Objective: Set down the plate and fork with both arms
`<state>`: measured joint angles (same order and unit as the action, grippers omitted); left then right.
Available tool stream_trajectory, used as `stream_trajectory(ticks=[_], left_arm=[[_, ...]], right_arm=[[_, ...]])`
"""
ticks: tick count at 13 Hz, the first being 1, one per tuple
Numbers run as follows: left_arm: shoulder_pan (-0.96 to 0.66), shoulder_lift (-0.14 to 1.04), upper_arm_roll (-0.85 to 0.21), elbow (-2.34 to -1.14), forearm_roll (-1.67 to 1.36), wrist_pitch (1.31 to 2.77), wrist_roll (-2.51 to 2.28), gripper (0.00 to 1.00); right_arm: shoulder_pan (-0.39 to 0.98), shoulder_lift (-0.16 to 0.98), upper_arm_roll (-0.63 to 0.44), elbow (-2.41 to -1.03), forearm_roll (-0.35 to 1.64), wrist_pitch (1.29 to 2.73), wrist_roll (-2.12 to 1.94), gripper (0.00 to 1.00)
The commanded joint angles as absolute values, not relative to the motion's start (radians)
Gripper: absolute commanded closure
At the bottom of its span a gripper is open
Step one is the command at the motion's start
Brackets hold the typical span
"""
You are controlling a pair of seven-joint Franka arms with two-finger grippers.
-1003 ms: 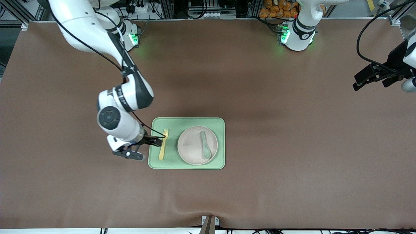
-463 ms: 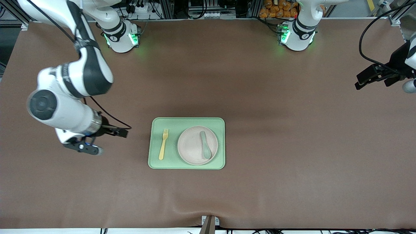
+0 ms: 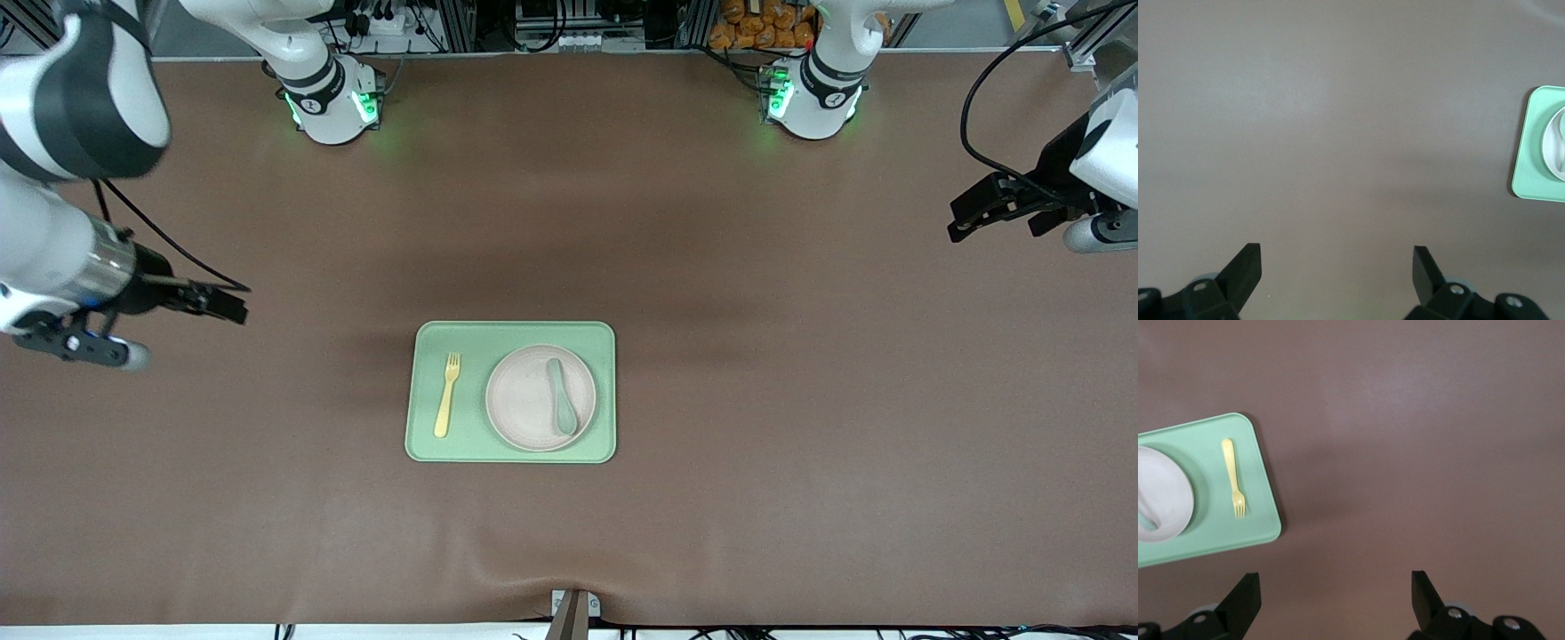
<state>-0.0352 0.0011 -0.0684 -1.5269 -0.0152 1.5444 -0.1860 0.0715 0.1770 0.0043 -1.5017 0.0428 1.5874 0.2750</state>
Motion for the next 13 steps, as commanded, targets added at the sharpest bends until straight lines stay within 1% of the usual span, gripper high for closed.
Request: stream_trajectory(ticks=[1, 5, 8, 9, 11, 13], left_arm=[[-0.026, -0.034, -0.077, -1.546, 0.0, 1.536, -0.169, 0.0], [-0.026, -0.034, -0.075, -1.546, 0.0, 1.536, -0.169, 0.0], [-0.026, -0.032, -0.071, -1.54, 0.008, 1.536, -0.161, 0.0], [-0.026, -0.032, -0.069, -1.54, 0.008, 1.536, -0.143, 0.0], [-0.025, -0.034, -0.067, -1.542, 0.008, 1.536, -0.138, 0.0], [-0.025, -0.032, -0.066, -1.537, 0.006, 1.536, -0.138, 0.0]], right_arm=[[0.002, 0.083, 0.02, -1.54, 0.051, 1.534, 0.175, 0.0], [-0.034, 0.011, 0.017, -1.565, 0.046, 1.477, 0.144, 0.0], [-0.049, -0.046, 0.017, -1.592, 0.044, 1.468, 0.143, 0.0], [-0.057, -0.048, 0.018, -1.58, 0.044, 1.457, 0.131, 0.0], [-0.075, 0.001, 0.017, -1.49, 0.052, 1.447, 0.103, 0.0], [-0.074, 0.005, 0.02, -1.471, 0.034, 1.44, 0.097, 0.0]])
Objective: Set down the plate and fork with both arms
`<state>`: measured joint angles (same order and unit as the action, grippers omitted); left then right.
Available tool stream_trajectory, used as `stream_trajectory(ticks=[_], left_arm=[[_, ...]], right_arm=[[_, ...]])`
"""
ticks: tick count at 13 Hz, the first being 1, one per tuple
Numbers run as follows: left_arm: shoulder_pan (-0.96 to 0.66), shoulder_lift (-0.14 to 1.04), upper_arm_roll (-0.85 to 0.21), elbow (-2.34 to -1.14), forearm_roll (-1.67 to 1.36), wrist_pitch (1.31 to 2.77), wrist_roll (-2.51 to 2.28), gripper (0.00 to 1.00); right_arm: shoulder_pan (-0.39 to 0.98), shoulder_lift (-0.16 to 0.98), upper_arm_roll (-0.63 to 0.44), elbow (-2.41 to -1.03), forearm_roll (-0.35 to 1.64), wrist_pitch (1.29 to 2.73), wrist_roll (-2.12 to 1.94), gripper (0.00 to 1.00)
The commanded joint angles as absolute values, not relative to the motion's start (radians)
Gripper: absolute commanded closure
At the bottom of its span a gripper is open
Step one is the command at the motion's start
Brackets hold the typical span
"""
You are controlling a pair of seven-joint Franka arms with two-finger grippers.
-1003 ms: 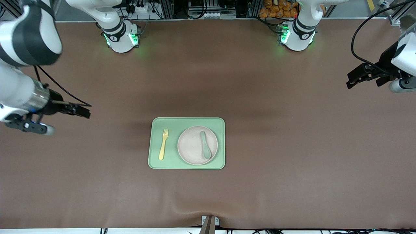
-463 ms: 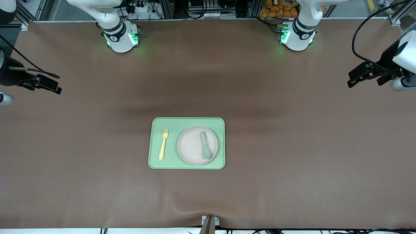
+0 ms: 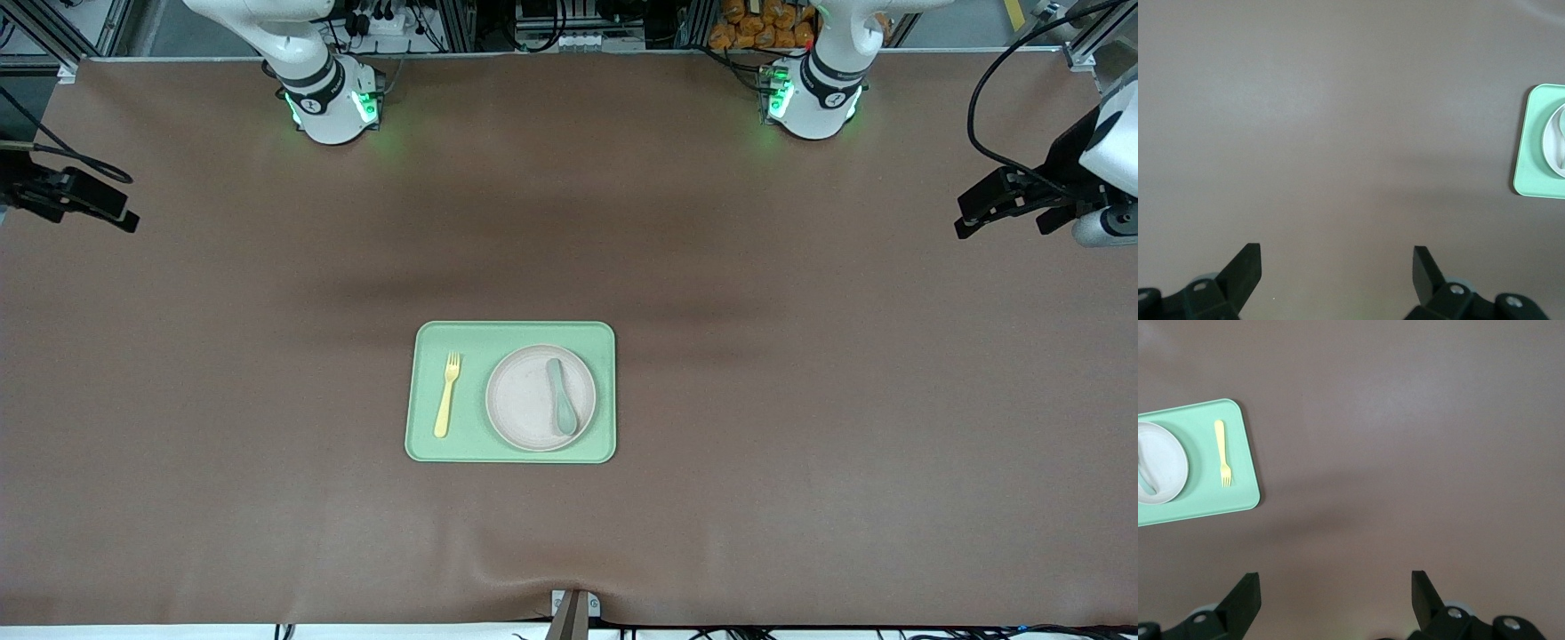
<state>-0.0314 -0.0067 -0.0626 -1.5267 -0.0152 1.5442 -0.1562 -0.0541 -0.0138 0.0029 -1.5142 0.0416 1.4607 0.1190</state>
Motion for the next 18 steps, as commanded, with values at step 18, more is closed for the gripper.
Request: stream_trajectory(ticks=[18], left_arm=[[-0.026, -0.023, -0.067, -1.519, 0.006, 1.529, -0.146, 0.0]], right_arm=[[-0.06, 0.006, 0.018, -1.447, 0.005, 1.439, -0.021, 0.0]])
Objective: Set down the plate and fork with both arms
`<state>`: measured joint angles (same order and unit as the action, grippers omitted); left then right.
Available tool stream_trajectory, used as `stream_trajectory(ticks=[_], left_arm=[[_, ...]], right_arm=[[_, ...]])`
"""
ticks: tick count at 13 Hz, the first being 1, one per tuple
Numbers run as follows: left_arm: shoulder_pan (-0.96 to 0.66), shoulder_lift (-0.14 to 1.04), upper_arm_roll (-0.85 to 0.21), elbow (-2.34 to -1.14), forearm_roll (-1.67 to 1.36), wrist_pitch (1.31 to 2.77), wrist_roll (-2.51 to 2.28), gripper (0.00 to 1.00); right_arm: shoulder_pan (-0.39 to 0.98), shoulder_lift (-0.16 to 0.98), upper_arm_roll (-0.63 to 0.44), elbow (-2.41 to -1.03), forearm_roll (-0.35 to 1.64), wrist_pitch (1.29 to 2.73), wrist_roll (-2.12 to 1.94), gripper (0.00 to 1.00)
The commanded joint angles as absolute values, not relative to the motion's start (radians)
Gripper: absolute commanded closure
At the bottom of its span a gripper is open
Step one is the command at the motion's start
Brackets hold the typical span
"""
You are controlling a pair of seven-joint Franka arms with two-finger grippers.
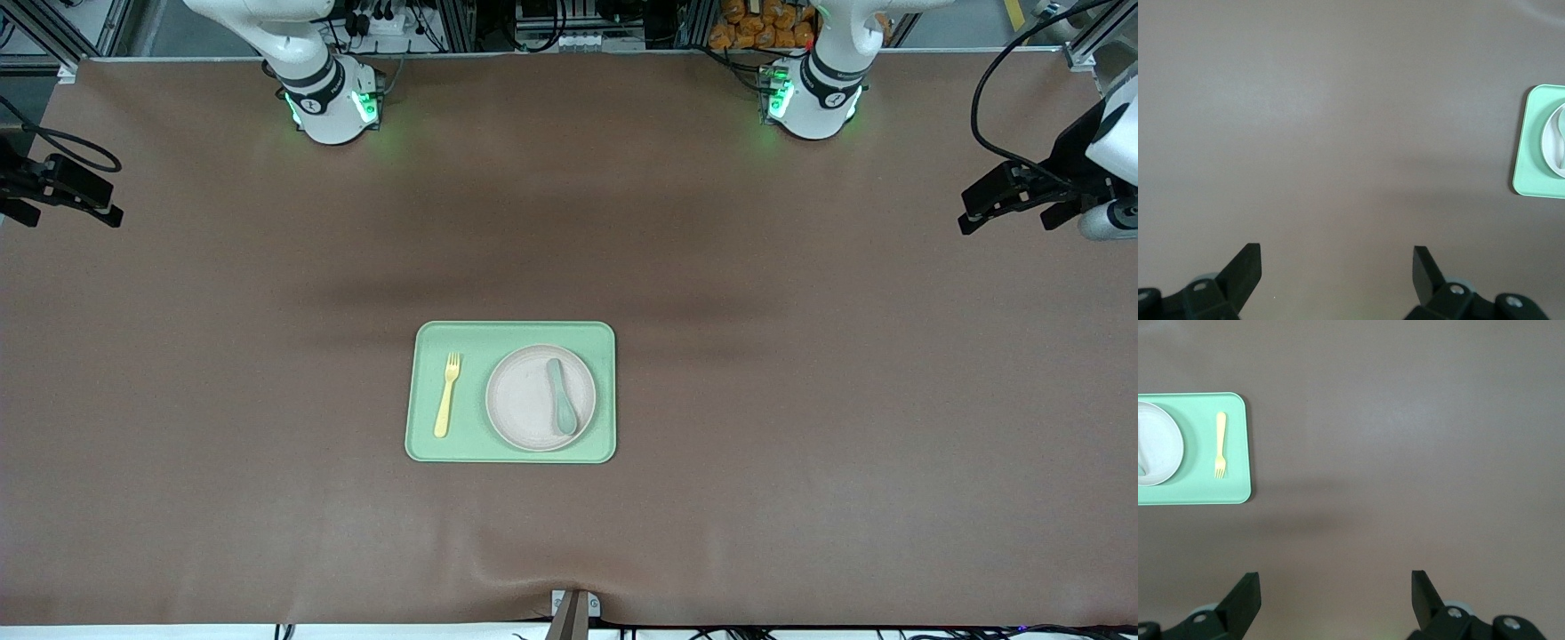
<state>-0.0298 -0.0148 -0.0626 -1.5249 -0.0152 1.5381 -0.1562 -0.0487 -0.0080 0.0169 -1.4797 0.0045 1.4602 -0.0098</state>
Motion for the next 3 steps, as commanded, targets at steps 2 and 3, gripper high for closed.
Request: stream_trajectory(ticks=[2, 3], left_arm=[[-0.026, -0.021, -0.067, -1.519, 0.008, 1.529, -0.143, 0.0], [-0.026, -0.021, -0.067, -1.519, 0.008, 1.529, -0.143, 0.0]], right_arm=[[-0.055, 0.006, 0.02, -1.447, -0.002, 1.44, -0.02, 0.0], [-0.057, 0.008, 0.02, -1.445, -0.003, 1.439, -0.026, 0.0]])
